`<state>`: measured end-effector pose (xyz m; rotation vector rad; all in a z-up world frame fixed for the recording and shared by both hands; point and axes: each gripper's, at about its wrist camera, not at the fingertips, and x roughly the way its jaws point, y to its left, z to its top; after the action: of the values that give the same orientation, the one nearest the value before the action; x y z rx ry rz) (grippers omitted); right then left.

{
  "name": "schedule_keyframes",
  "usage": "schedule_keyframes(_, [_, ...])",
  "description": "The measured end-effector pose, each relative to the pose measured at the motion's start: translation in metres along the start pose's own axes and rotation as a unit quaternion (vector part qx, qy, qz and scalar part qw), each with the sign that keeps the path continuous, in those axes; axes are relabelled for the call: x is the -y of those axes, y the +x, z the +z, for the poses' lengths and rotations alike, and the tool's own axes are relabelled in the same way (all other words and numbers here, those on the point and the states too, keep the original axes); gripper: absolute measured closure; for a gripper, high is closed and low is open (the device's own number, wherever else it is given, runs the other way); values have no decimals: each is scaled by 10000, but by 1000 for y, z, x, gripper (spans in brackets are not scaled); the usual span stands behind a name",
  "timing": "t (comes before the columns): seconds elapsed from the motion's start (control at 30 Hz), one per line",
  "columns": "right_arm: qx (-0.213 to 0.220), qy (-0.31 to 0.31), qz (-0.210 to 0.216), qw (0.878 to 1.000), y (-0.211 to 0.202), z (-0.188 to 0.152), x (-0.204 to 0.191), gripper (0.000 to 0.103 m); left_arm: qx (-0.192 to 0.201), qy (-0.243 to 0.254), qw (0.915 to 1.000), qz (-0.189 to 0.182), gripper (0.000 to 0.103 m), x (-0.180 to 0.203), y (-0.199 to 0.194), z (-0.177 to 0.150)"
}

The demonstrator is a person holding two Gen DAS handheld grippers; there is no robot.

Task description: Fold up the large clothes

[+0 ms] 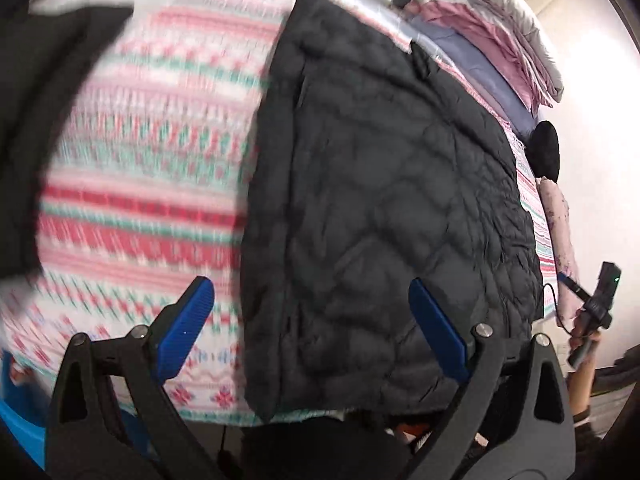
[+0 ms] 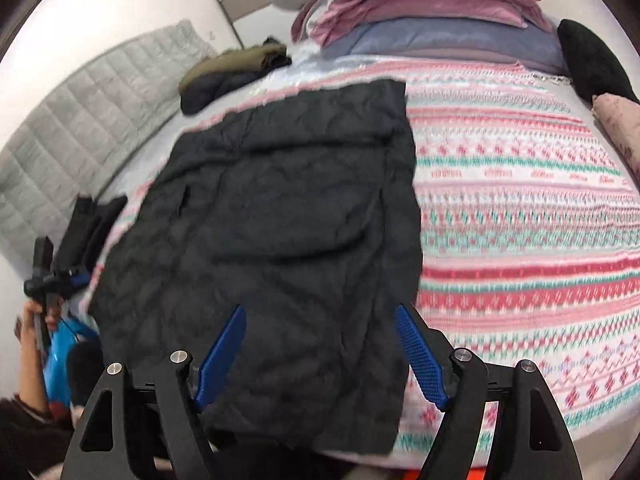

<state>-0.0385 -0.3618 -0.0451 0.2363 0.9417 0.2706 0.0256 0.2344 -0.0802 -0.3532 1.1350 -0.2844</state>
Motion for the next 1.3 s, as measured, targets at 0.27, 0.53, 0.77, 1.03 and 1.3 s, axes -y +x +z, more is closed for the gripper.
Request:
schedule_keyframes(0.27, [-371, 221, 59, 9990, 32, -35, 11, 25, -383, 417, 9981, -256, 6, 8, 27, -27])
schedule_keyframes(0.53, [-360, 397, -115, 9985, 48, -40, 15, 25, -378, 559, 9969, -412, 6, 20, 33, -28])
schedule_keyframes(0.77, [-407, 478, -212, 9978, 60, -41, 13, 24, -379, 621, 9965, -414, 16, 27, 37, -28])
schedule_keyframes(1.03, [-493, 379, -135, 9980, 63, -39, 0, 57, -446, 261, 9958, -758, 63, 32, 41, -24])
schedule_keyframes(1.3, [-143, 353, -20, 9993, 39, -31, -11, 92, 316, 243, 9945, -965, 84, 59, 8, -20])
